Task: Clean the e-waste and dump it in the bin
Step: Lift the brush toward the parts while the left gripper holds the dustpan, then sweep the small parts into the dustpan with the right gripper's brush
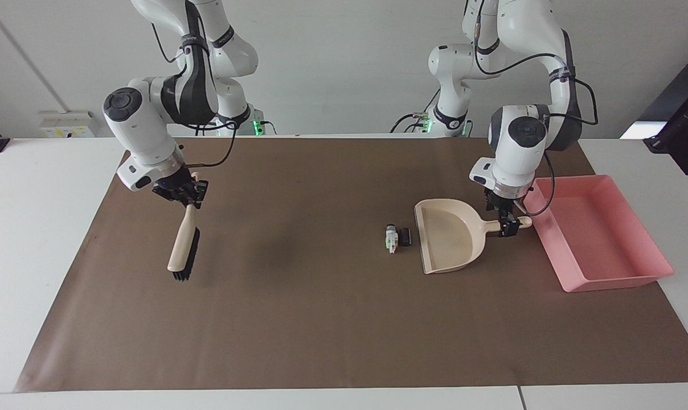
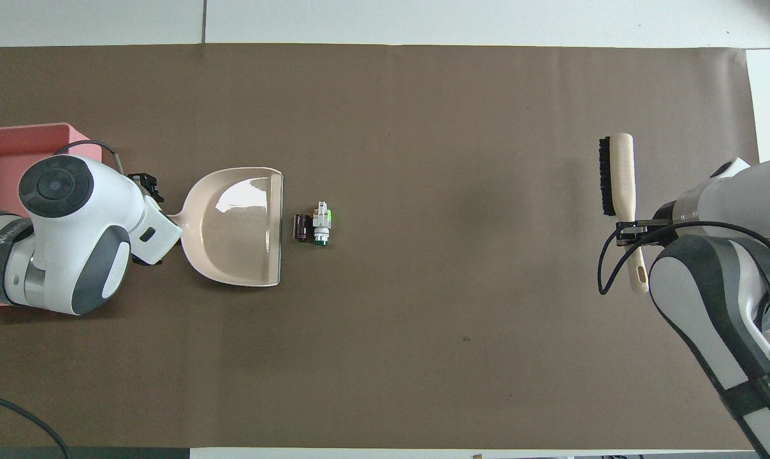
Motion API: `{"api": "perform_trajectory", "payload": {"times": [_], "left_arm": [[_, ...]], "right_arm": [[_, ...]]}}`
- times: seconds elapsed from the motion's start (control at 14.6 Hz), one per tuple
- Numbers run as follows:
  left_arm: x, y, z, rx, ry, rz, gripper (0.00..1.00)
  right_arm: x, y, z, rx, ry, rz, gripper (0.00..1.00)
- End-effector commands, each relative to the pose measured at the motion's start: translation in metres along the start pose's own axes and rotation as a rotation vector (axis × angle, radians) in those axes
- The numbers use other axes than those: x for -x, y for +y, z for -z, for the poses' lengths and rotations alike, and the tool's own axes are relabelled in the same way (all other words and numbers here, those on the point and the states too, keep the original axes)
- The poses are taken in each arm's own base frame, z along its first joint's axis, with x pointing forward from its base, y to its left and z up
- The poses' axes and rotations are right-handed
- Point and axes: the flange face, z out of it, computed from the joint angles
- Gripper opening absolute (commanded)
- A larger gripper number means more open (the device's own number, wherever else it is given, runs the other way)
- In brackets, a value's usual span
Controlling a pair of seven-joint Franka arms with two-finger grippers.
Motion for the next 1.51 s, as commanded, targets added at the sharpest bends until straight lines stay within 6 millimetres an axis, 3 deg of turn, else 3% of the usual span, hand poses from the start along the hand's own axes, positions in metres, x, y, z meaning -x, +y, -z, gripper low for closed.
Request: {"api": "perform_trajectory", "payload": {"times": [0.0,0.14,0.34,0.48,0.62,0.68,0.82,0.89,0.96,1.1,1.16,1.3,1.44], "left_arm": [[0.002,0.007,-0.008,-0.02,-0.031,-0.01,0.92],[0.001,0.01,-0.012,-0.018,-0.029,-0.013,0.91],[-0.001,0.01,-0.012,-0.019,-0.028,0.003,0.86],[-0.001,0.01,-0.013,-0.017,-0.028,0.004,0.81],[-0.005,0.008,-0.019,-0.012,-0.027,0.008,0.78],[-0.006,0.008,-0.019,-0.016,-0.025,0.015,0.7],[-0.007,0.004,-0.016,-0.027,-0.022,0.015,0.32],[-0.008,-0.002,-0.014,-0.034,-0.02,0.017,0.26],[-0.008,-0.006,-0.009,-0.039,-0.021,0.017,0.15],[-0.007,-0.006,-0.005,-0.045,-0.021,0.014,0.01],[-0.007,-0.006,-0.005,-0.045,-0.021,0.016,0.0],[-0.004,-0.003,0.001,-0.033,-0.031,0.015,0.0],[-0.016,0.002,0.003,0.006,-0.054,-0.004,0.0]], "right_arm": [[-0.018,-0.044,0.012,0.035,-0.005,0.004,0.0],[-0.015,-0.093,0.014,0.091,0.014,0.089,0.0],[-0.018,-0.15,0.022,0.134,-0.011,0.196,0.0],[-0.029,-0.172,0.037,0.121,-0.005,0.189,0.0],[-0.028,-0.219,0.038,0.095,0.0,0.142,0.0],[-0.026,-0.238,0.036,0.087,0.004,0.126,0.0],[-0.022,-0.269,0.029,0.064,-0.003,0.124,0.0],[-0.018,-0.28,0.03,0.062,-0.003,0.111,0.0],[-0.02,-0.295,0.026,0.076,-0.007,0.115,0.0],[-0.022,-0.339,-0.003,0.111,-0.044,0.164,0.0],[-0.021,-0.353,-0.02,0.117,-0.048,0.179,0.0],[-0.021,-0.364,-0.031,0.104,-0.022,0.147,0.0],[-0.005,-0.395,-0.05,0.095,-0.019,0.164,0.0]]}}
